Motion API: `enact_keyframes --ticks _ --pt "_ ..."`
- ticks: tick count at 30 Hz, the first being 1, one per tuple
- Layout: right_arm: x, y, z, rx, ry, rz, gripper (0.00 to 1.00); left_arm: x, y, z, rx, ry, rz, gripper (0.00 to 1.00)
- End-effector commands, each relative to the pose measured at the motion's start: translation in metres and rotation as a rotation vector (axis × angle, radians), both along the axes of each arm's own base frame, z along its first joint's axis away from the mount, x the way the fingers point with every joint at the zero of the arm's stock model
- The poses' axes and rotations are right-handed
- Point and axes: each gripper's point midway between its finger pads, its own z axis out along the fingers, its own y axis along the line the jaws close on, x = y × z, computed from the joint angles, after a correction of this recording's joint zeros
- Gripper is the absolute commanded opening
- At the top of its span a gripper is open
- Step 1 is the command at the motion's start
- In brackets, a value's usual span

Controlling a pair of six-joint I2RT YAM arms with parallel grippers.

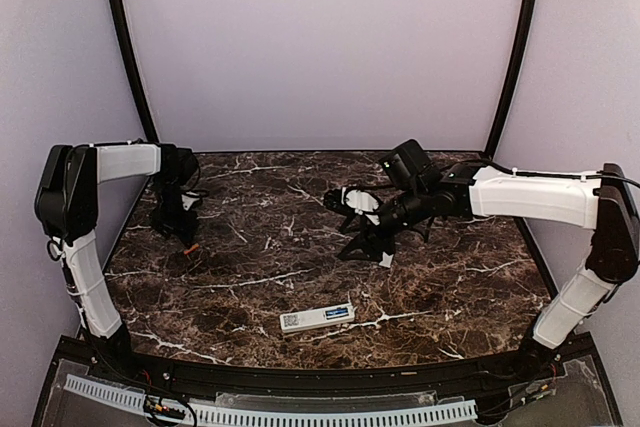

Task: Load the batteries into the remote control
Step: Pick up the battery from the center of the board.

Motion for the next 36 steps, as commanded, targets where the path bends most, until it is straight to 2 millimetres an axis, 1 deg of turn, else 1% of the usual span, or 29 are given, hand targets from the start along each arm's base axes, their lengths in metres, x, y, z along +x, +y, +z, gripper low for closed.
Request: enact_keyframes --ticks 1,4,6,9,10,11,12,13,14,15,16,17,18,20,23,25,27,29,30,31,32,33,34,35,36 --pt "0.001 0.002 0.012 0.036 -0.029 0.018 0.63 -0.011 -0.021 -0.010 -0.097 0.056 -0.036 0.65" --pt "0.002 0.003 0.012 0.035 -0.025 0.020 0.63 -0.008 -0.021 -0.016 -0.094 0.074 -0.040 0.65" --pt "0.002 0.003 0.011 0.034 -0.024 0.019 0.63 -0.008 -0.025 -0.022 -0.110 0.096 -0.038 0.61" --pt "0.002 0.003 0.011 0.034 -0.021 0.018 0.63 -0.013 -0.021 -0.033 -0.089 0.139 -0.033 0.50" --pt "0.002 0.003 0.011 0.032 -0.020 0.018 0.63 -0.014 -0.020 -0.034 -0.084 0.144 -0.031 0.48" --pt "0.002 0.003 0.011 0.032 -0.018 0.017 0.63 -0.015 -0.019 -0.036 -0.079 0.149 -0.030 0.44" --pt "0.001 0.003 0.010 0.030 -0.018 0.018 0.63 -0.016 -0.019 -0.036 -0.076 0.151 -0.029 0.41" --pt "0.002 0.003 0.010 0.029 -0.018 0.018 0.63 -0.017 -0.017 -0.036 -0.067 0.154 -0.027 0.36" --pt "0.002 0.003 0.010 0.029 -0.020 0.016 0.63 -0.018 -0.016 -0.036 -0.062 0.160 -0.026 0.32" --pt "0.003 0.003 0.010 0.027 -0.020 0.014 0.63 -0.019 -0.014 -0.036 -0.051 0.161 -0.025 0.25" --pt "0.003 0.003 0.010 0.026 -0.020 0.014 0.63 -0.020 -0.013 -0.036 -0.046 0.167 -0.024 0.22" --pt "0.003 0.003 0.010 0.025 -0.021 0.014 0.63 -0.021 -0.013 -0.036 -0.041 0.168 -0.023 0.16" --pt "0.003 0.003 0.010 0.026 -0.020 0.014 0.63 -0.022 -0.013 -0.036 -0.040 0.172 -0.021 0.14" --pt "0.004 0.004 0.011 0.026 -0.017 0.012 0.62 -0.023 -0.013 -0.036 -0.041 0.176 -0.022 0.06" --pt "0.005 0.004 0.010 0.019 -0.012 0.005 0.62 -0.023 -0.013 -0.036 -0.037 0.177 -0.023 0.00" --pt "0.007 0.003 0.010 0.014 -0.013 -0.013 0.62 -0.021 -0.015 -0.034 -0.030 0.169 -0.030 0.00" --pt "0.011 0.002 0.013 0.017 -0.017 -0.044 0.62 -0.014 -0.021 -0.027 -0.024 0.130 -0.049 0.00" --pt "0.019 0.002 0.018 0.029 -0.012 -0.098 0.62 -0.002 -0.034 -0.015 -0.043 0.056 -0.082 0.00" --pt "0.026 0.000 0.023 0.042 -0.010 -0.135 0.61 0.001 -0.046 -0.004 -0.063 0.011 -0.122 0.00" --pt "0.032 -0.002 0.029 0.059 0.001 -0.176 0.61 0.007 -0.054 0.002 -0.078 -0.030 -0.148 0.00" --pt "0.039 -0.005 0.036 0.084 0.027 -0.227 0.61 0.007 -0.070 0.015 -0.099 -0.075 -0.208 0.00" --pt "0.046 -0.009 0.044 0.111 0.050 -0.268 0.61 0.010 -0.079 0.029 -0.118 -0.135 -0.240 0.00" --pt "0.052 -0.014 0.052 0.143 0.080 -0.310 0.61 0.008 -0.092 0.035 -0.130 -0.156 -0.288 0.00" --pt "0.059 -0.019 0.060 0.174 0.113 -0.352 0.61 0.008 -0.099 0.046 -0.147 -0.198 -0.309 0.00" --pt "0.064 -0.023 0.066 0.206 0.155 -0.389 0.60 0.005 -0.110 0.052 -0.164 -0.211 -0.343 0.00"
